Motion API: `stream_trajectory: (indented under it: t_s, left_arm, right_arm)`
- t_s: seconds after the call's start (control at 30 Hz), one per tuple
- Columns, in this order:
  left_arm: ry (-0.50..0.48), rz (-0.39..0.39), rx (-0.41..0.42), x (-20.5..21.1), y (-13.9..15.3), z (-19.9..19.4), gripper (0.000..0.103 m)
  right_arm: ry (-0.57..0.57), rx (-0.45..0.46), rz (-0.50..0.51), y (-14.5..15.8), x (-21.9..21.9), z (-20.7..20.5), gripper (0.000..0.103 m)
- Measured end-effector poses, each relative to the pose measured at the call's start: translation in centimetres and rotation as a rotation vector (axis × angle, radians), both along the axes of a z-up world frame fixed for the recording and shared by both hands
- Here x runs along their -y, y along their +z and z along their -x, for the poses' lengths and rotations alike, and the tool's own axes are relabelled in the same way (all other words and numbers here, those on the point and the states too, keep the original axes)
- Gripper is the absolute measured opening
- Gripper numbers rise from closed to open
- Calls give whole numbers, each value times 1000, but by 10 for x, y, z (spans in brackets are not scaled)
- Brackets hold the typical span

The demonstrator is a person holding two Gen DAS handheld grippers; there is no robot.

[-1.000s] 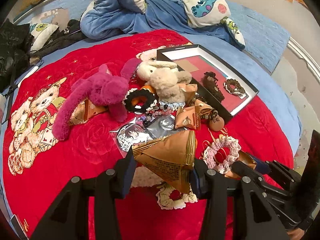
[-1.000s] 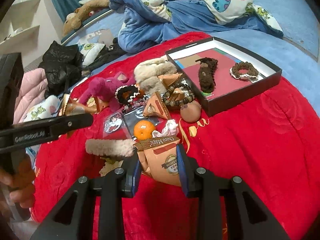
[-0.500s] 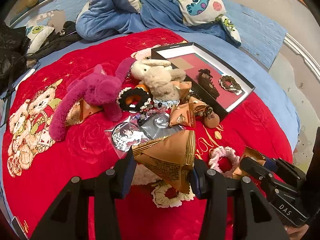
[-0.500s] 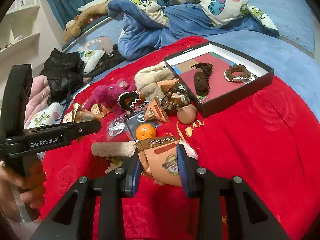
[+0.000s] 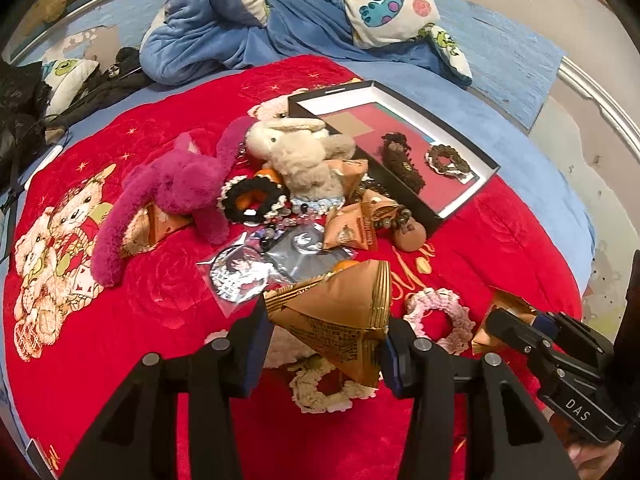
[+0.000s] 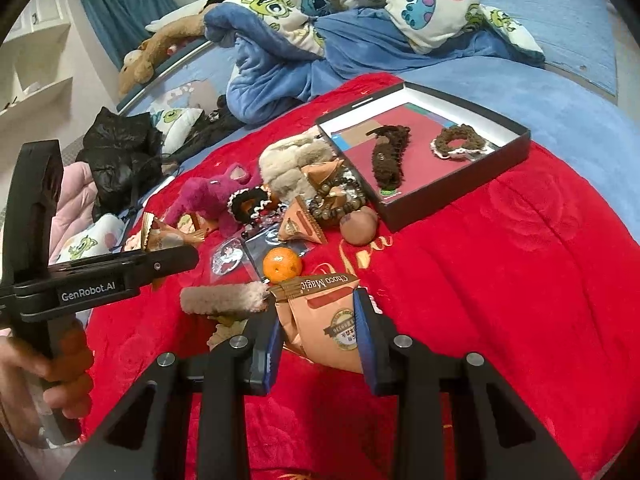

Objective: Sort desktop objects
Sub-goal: 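Carry gold packet with left gripper while right gripper carries Choco Magic packet toward the black box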

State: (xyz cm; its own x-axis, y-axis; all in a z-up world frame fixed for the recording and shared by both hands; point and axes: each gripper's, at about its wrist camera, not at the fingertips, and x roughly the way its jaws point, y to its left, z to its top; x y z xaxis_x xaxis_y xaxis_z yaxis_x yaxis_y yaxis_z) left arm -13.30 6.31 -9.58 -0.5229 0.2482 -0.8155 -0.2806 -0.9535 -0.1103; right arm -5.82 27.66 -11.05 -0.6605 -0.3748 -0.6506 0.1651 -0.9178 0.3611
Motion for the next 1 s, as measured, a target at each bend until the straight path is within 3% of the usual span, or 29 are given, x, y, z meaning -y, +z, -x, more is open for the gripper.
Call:
stream_trajectory:
  t_s: [0.27,0.7,1.0]
  left_arm:
    - [-57,5,8,-29,1,-4,48]
    - [-171,10,40,-100,-3,-13,48]
    - [-177,36,64,-135,-14,-9,48]
  right_arm:
    - [-41,5,1,0,-20,-6,32]
    - [-142,24,-18,3,-90,-32,32]
    - [-116,22,-20,3,-116,-22,32]
